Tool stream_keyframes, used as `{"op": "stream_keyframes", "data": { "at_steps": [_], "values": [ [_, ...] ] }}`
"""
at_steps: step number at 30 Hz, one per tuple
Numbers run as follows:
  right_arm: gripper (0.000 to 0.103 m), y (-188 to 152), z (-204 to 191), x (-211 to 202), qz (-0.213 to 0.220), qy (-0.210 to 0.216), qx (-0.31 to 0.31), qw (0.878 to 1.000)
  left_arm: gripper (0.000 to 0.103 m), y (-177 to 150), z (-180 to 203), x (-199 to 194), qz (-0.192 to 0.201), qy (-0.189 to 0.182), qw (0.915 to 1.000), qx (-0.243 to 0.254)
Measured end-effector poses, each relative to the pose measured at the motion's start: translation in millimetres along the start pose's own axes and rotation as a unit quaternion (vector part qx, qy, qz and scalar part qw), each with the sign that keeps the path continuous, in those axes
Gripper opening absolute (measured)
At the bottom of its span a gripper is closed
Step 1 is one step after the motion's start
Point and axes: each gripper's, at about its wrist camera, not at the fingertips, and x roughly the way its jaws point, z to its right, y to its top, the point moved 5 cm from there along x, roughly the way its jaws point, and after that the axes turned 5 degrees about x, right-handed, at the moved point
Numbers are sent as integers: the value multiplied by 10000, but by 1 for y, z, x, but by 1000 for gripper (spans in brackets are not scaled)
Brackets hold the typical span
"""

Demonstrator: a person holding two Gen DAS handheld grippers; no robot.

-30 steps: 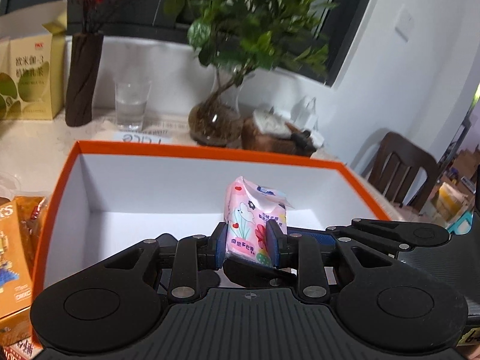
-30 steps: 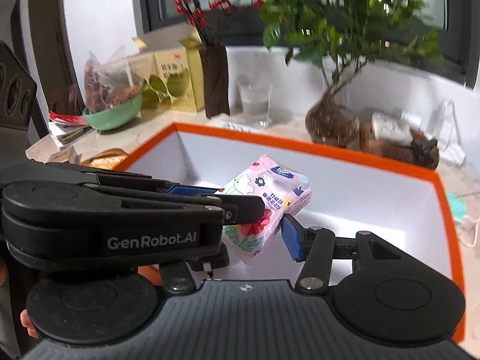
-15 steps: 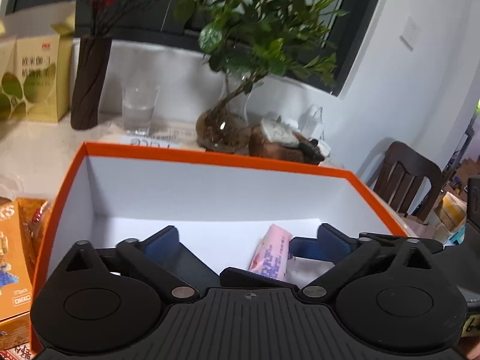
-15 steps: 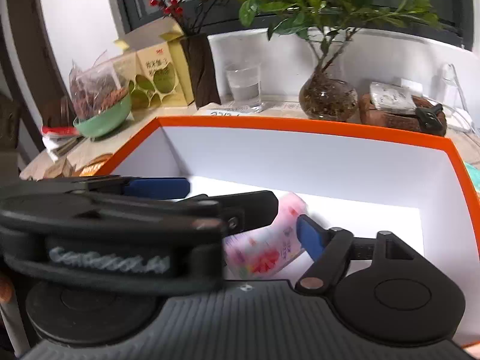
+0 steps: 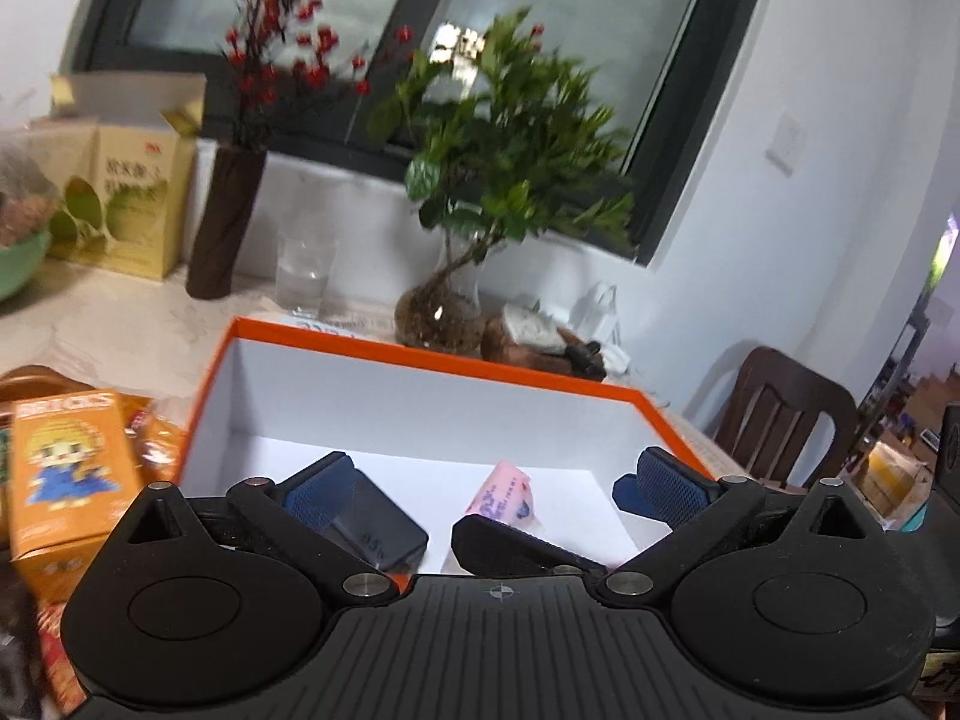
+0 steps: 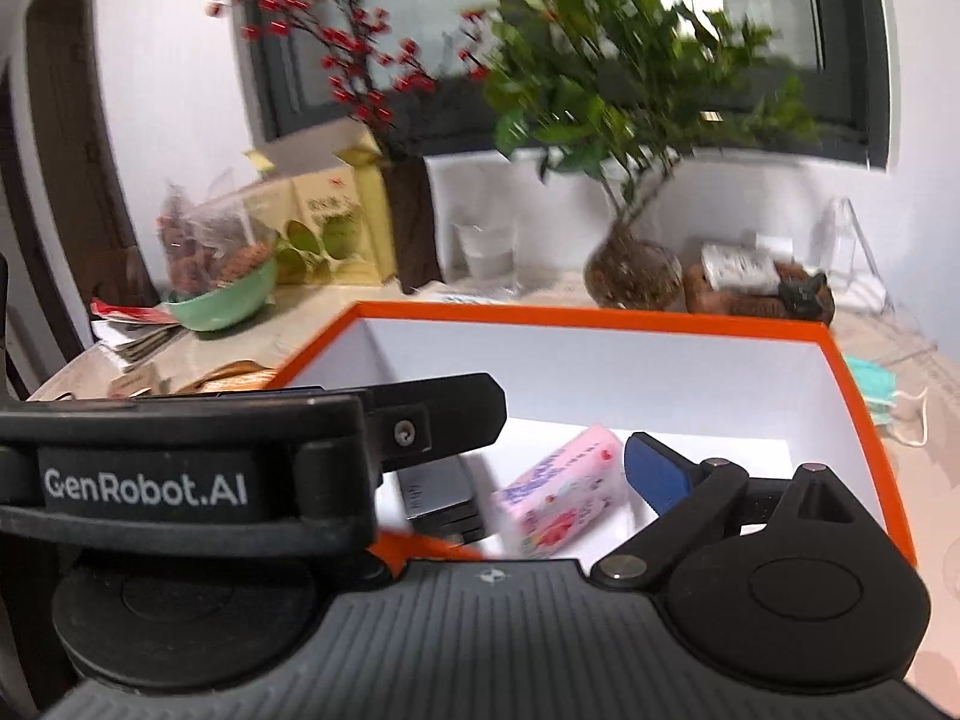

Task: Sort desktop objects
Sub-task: 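Open the left tool to drop the tissue pack and withdraw, then reach the left tool to the black mesh pouch and grasp it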

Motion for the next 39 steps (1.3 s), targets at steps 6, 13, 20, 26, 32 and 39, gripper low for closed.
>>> {"op": "stream_keyframes", "data": {
  "at_steps": [6,13,20,26,32,39],
  "values": [
    [99,-22,-40,-42,291,203,-119,9993,103,-21,11,-72,251,146,9993,235],
    [99,-69,-102,-80,455,565,-599,9956,103,-70,3,-155,562,752,9947,420],
    [99,-118,-161,-76,267,1099,-1016,9884,103,-118,-47,-209,581,1093,9921,196],
    [99,-134,-192,-46,9,1479,-1441,9785,100,-139,-113,-228,368,1165,9925,-81],
    [93,-131,-193,-1,-312,1561,-1507,9757,83,-137,-161,-206,-74,1058,9938,-322],
    [89,-127,-190,22,-548,1651,-1305,9761,79,-129,-182,-192,-76,1277,9913,-308]
  ]
}}
